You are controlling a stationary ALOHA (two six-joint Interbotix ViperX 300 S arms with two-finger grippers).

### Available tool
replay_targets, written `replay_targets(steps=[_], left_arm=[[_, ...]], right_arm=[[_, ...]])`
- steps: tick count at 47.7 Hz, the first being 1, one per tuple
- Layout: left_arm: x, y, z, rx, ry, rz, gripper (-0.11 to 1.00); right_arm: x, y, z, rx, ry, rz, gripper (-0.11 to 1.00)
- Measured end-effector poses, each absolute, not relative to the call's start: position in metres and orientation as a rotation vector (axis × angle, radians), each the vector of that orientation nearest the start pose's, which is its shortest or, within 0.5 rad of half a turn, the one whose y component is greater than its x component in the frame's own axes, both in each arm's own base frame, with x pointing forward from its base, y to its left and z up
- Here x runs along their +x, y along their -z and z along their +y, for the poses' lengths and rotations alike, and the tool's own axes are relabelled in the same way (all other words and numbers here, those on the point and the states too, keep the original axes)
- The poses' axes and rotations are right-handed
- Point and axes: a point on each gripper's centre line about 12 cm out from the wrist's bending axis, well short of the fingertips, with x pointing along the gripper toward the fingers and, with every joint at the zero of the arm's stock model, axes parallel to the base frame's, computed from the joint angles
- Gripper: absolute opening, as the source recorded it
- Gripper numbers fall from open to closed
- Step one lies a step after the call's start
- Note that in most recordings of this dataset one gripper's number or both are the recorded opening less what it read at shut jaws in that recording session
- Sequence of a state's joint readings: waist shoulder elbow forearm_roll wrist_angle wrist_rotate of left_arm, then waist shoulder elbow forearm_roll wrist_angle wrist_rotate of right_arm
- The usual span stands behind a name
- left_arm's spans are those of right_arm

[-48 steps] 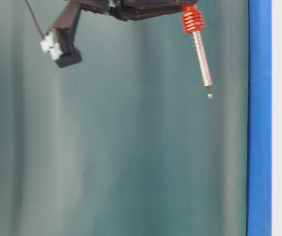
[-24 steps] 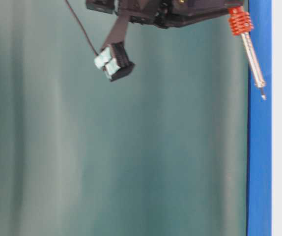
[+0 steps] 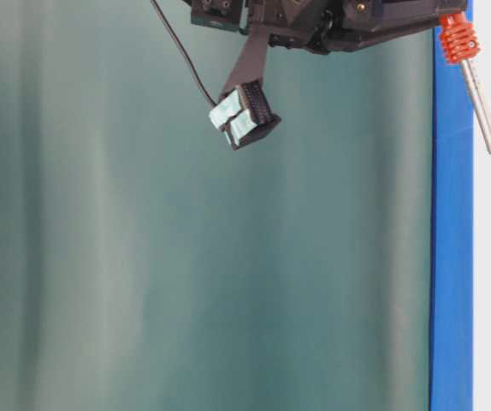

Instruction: Touch the tip of the soldering iron to the mark.

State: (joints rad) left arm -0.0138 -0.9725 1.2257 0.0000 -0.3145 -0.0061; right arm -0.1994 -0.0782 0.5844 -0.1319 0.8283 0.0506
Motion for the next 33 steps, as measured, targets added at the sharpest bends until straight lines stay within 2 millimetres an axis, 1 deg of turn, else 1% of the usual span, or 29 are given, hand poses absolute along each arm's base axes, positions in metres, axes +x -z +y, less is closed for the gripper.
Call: replay_targets(steps=[8, 33], left_arm=[[0.1939, -0.2775, -0.0027, -0.005, 0.014, -0.061, 0.0], [0.1939, -0.2776, -0.0027, -0.005, 0.014, -0.063, 0.0]], right_arm=[[0.3178, -0.1656, -0.0759, 0.035, 0.223, 1.354, 0.06], [0.3181, -0.1655, -0.076, 0.037, 0.224, 1.356, 0.06]])
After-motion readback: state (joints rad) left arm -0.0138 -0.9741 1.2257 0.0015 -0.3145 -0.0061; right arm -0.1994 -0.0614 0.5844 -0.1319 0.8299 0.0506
